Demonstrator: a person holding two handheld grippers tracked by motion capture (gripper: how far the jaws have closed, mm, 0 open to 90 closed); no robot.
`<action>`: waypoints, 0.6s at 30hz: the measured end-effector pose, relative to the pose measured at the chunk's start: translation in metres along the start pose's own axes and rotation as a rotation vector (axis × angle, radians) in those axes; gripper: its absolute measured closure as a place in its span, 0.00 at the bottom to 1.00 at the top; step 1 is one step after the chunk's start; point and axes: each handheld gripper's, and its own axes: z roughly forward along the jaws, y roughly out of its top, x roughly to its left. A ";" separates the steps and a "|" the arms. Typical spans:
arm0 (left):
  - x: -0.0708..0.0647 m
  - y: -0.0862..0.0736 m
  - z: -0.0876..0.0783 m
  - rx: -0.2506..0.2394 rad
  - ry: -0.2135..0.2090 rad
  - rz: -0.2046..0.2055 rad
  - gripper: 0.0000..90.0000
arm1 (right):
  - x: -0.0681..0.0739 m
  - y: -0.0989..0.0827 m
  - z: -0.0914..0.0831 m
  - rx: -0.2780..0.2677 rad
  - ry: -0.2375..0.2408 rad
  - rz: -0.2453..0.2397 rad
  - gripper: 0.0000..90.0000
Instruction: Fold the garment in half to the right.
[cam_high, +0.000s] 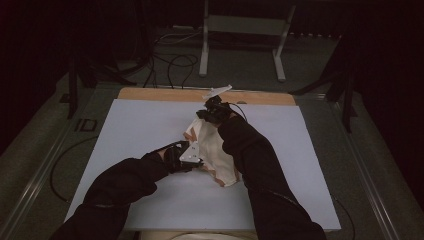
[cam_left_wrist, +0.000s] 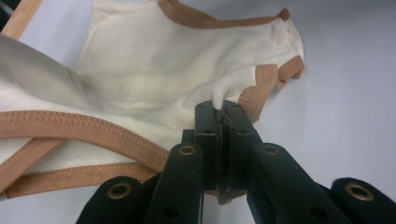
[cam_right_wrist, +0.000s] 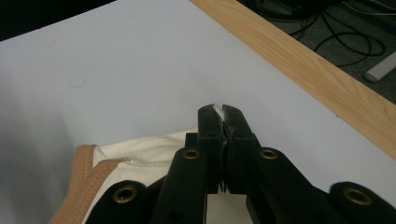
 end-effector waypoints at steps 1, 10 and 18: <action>0.000 0.001 0.001 0.000 0.000 0.003 0.97 | -0.001 -0.001 -0.002 -0.003 0.002 0.003 0.98; 0.000 0.011 0.005 0.001 -0.010 0.024 0.97 | -0.012 -0.011 -0.020 -0.021 -0.017 0.021 0.98; -0.001 0.019 0.014 -0.005 -0.023 0.025 0.97 | -0.020 -0.024 -0.030 -0.032 -0.024 0.041 0.98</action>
